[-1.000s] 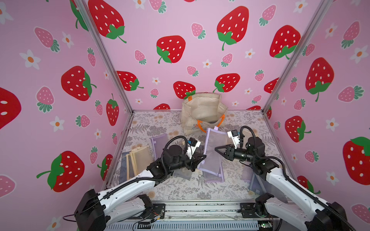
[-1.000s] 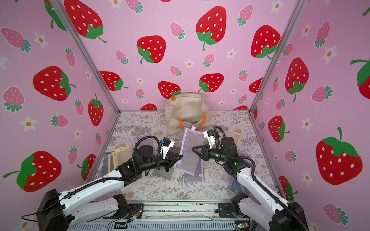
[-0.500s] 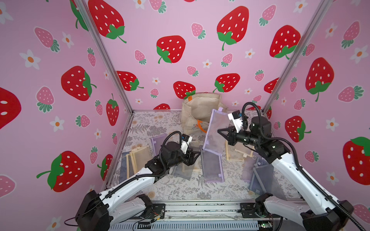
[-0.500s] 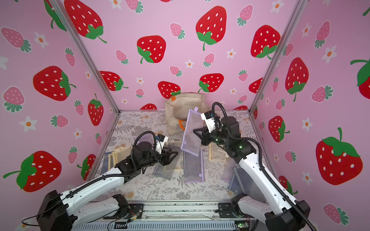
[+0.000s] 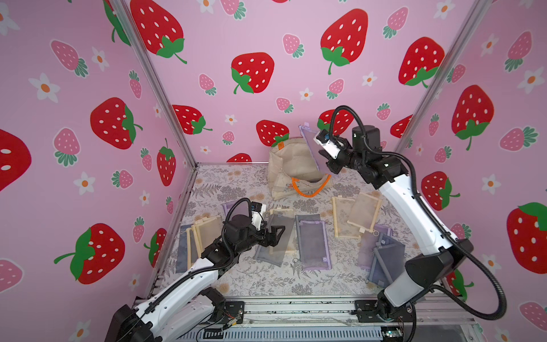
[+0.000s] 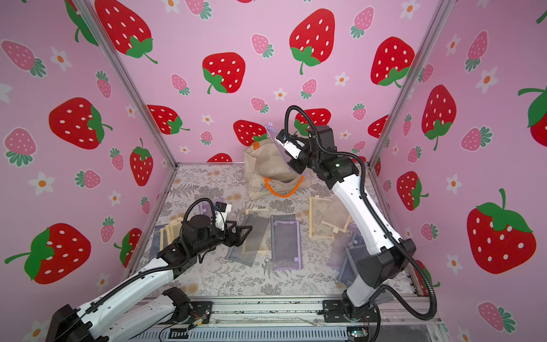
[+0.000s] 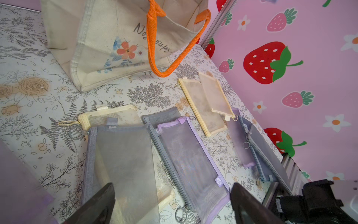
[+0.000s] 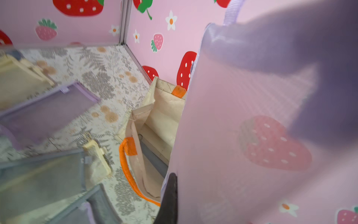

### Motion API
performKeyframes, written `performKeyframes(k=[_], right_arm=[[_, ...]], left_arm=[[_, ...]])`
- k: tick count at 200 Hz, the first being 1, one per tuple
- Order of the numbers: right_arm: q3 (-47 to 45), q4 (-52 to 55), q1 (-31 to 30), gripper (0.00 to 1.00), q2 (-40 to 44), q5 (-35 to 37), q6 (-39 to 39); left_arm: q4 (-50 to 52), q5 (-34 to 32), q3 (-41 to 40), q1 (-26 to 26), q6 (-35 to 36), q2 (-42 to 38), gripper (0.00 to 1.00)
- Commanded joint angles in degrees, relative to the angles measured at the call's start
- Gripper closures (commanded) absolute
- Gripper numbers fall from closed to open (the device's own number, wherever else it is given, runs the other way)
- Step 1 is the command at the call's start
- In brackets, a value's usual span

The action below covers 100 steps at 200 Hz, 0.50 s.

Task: Put the pencil pouch into the canvas bag
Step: Place the pencil pouch in the canvas bag.

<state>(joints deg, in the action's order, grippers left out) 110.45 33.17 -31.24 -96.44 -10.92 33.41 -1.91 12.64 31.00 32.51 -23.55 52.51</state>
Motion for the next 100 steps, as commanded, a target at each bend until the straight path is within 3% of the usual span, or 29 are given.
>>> performKeyframes(k=[1, 31, 100], right_arm=[[3.39, 0.90, 0.04, 1.00, -3.43, 0.27, 16.60], [9.43, 4.37, 0.04, 1.00, -10.88, 1.38, 22.95], [10.15, 3.85, -0.04, 1.00, -19.25, 7.30, 31.28]], left_arm=[[-2.08, 1.81, -1.15, -0.45, -0.58, -0.82, 0.06], [-2.37, 1.69, -1.38, -0.64, -0.19, -1.52, 0.07], [-1.86, 0.64, -1.65, -1.27, 0.10, -2.98, 0.09]])
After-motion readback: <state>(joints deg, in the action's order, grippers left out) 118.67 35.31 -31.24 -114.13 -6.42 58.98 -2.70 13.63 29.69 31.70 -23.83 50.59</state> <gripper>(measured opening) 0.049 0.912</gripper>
